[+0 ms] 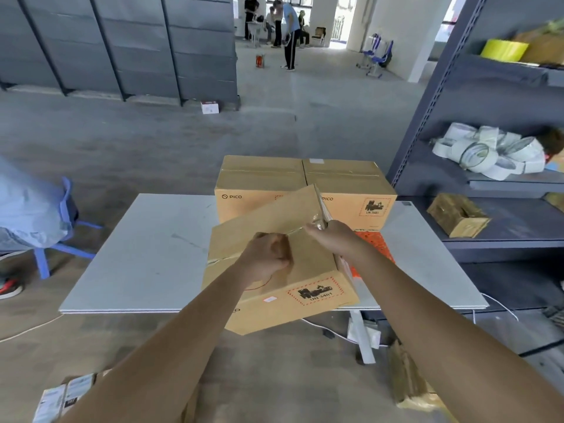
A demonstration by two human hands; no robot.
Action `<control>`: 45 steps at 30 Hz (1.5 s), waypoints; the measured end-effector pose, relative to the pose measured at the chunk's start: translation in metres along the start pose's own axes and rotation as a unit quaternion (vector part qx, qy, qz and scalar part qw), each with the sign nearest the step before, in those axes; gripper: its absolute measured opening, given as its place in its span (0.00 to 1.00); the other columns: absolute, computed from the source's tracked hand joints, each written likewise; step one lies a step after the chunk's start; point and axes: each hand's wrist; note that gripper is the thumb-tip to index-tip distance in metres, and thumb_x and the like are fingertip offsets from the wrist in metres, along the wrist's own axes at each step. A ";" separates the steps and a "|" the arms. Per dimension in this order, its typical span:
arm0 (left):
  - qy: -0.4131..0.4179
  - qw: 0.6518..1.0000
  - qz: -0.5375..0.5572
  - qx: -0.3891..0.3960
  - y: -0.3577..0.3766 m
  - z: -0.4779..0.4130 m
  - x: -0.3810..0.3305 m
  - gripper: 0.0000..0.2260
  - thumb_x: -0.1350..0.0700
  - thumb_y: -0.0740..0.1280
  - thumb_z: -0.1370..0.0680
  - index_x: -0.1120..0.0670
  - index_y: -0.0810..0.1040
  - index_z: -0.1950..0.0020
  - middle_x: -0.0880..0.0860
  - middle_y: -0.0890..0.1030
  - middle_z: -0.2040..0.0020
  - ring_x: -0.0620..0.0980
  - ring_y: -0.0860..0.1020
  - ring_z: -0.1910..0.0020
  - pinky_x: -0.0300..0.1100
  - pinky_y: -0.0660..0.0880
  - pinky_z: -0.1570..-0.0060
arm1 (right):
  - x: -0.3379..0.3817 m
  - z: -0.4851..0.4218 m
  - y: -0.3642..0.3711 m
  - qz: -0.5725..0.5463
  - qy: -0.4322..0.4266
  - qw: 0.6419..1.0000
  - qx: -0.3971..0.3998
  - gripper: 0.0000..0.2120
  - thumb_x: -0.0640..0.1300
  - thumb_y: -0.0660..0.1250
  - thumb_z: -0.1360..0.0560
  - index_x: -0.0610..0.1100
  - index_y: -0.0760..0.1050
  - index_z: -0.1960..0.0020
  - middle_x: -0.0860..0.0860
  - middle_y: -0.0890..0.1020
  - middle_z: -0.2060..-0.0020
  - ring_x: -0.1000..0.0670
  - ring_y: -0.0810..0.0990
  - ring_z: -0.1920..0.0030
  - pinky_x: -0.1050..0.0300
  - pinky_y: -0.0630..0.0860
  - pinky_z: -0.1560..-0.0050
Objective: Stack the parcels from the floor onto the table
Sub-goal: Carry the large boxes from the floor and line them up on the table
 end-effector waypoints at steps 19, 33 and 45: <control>-0.260 0.943 0.163 -0.129 -0.030 -0.027 0.072 0.31 0.49 0.73 0.40 0.51 0.67 0.40 0.49 0.76 0.52 0.50 0.77 0.52 0.44 0.76 0.54 | -0.049 -0.048 -0.006 -0.062 0.004 0.998 -0.032 0.15 0.52 0.57 0.19 0.44 0.72 0.38 0.44 0.79 0.50 0.45 0.78 0.52 0.54 0.72 0.57; -0.183 0.976 0.066 -0.099 -0.075 -0.084 0.125 0.27 0.65 0.66 0.29 0.54 0.64 0.31 0.53 0.73 0.50 0.53 0.74 0.54 0.41 0.70 0.64 | -0.029 -0.106 0.044 -0.009 -0.011 1.000 -0.010 0.18 0.41 0.62 0.23 0.46 0.71 0.34 0.51 0.79 0.55 0.51 0.78 0.60 0.57 0.74 0.63; -0.227 0.965 0.036 -0.129 -0.084 -0.093 0.139 0.17 0.63 0.66 0.27 0.60 0.71 0.39 0.51 0.71 0.60 0.56 0.73 0.55 0.45 0.69 0.59 | -0.034 -0.104 0.043 -0.022 -0.004 0.999 0.024 0.10 0.40 0.63 0.25 0.43 0.79 0.46 0.42 0.84 0.54 0.44 0.82 0.58 0.57 0.75 0.63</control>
Point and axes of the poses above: each hand's wrist, its own z-axis away from the middle knuckle, its own y-axis out of the palm, x = y × z
